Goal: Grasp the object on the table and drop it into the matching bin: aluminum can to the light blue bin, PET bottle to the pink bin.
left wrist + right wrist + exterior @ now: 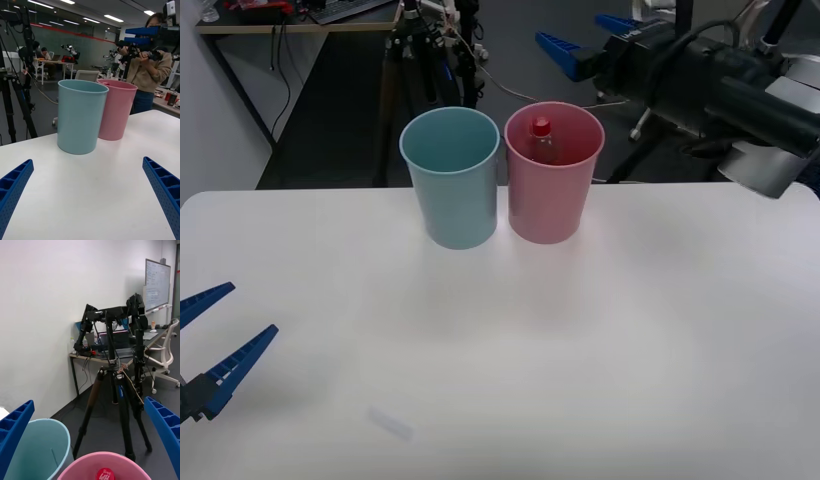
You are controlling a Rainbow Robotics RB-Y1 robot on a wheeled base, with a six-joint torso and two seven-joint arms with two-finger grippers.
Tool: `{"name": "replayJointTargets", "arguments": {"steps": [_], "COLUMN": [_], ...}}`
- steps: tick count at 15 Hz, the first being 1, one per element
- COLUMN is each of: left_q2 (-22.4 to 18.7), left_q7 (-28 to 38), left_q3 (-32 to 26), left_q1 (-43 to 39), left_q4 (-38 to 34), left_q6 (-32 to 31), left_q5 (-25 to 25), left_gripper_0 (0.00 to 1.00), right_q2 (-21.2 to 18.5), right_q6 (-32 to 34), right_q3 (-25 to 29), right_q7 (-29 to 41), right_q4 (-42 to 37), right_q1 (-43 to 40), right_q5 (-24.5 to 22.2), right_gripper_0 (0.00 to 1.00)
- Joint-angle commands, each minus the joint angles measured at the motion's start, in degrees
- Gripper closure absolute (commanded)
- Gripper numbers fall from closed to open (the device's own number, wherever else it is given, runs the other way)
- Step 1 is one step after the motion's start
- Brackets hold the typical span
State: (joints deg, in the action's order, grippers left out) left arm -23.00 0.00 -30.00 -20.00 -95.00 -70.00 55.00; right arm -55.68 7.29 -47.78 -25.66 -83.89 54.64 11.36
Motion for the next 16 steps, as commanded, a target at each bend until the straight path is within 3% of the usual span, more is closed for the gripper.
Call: {"name": "replayJointTargets", "arguments": {"steps": [1,7,10,16], "left_q2": [0.0,0.0,0.0,0.0], "left_q7": [0.0,0.0,0.0,0.0], "left_q3": [0.0,0.0,0.0,0.0], "left_q1": [0.0,0.0,0.0,0.0], "left_q4": [0.0,0.0,0.0,0.0], "left_q6": [0.0,0.0,0.0,0.0], "left_q5": [0.0,0.0,0.0,0.0], "left_gripper_0": [0.00,0.00,0.00,0.00], "right_q2": [-4.4,-12.5,-14.8,-12.3], "right_q6": [0.1,3.9,7.7,13.0], "right_q3": [2.5,13.2,17.6,28.0], "right_q7": [-1.6,-2.7,-1.5,13.9], "right_q4": [-8.1,-23.4,-26.9,-29.5], "right_q1": [-5.2,-22.7,-30.6,-44.0], "right_q5": [0.3,-0.6,-2.3,-20.4], "right_gripper_0": [0.00,0.00,0.00,0.00]}}
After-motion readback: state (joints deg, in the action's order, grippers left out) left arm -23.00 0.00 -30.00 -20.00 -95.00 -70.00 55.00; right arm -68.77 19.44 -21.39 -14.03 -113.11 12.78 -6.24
